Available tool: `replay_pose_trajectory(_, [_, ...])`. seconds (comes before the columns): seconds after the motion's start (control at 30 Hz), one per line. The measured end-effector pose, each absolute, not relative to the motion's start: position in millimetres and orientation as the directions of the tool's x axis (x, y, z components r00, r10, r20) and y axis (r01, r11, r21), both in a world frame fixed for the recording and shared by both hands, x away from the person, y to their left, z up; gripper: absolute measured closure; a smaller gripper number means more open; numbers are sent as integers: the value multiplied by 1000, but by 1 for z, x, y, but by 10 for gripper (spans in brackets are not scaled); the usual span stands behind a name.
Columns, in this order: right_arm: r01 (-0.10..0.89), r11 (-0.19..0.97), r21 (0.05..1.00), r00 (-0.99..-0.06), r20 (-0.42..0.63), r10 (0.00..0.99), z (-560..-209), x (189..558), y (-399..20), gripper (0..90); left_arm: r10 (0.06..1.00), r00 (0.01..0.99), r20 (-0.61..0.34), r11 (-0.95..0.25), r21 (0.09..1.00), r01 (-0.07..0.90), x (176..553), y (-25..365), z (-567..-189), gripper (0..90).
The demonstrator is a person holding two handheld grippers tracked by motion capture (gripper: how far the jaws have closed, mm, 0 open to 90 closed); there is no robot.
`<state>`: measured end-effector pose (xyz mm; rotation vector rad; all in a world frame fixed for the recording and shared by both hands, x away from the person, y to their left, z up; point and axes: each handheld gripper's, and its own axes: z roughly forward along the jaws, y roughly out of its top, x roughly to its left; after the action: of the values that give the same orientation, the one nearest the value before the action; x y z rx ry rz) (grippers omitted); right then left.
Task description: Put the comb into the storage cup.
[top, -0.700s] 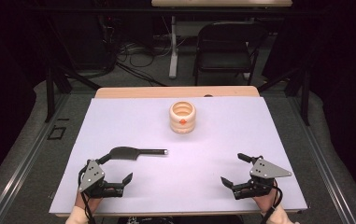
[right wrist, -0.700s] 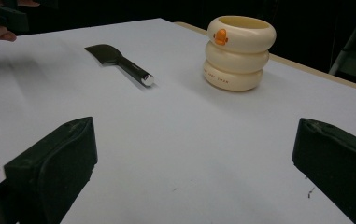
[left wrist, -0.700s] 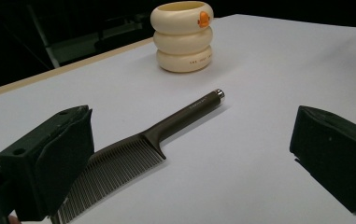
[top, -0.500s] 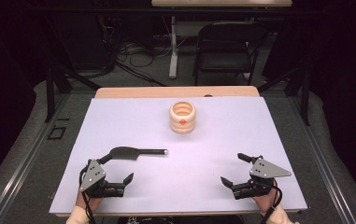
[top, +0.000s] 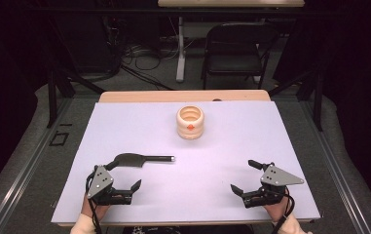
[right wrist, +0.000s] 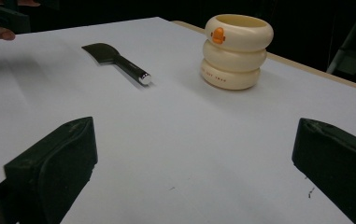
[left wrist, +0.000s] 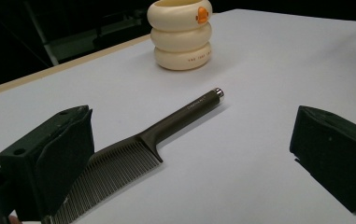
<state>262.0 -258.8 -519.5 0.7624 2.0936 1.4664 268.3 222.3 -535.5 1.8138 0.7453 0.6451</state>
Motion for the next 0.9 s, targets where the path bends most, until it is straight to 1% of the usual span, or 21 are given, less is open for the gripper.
replay_pose_trajectory(0.43, [170, 276, 946, -740, -62, 670, -519, 261, -258, 0, 746, 659, 94, -292, 936, 197, 270, 218, -535, 1])
replay_pose_trajectory(0.9, [169, 280, 945, -742, -65, 667, -519, 262, -256, 0, 762, 644, 63, -276, 932, 235, 283, 208, -532, 1])
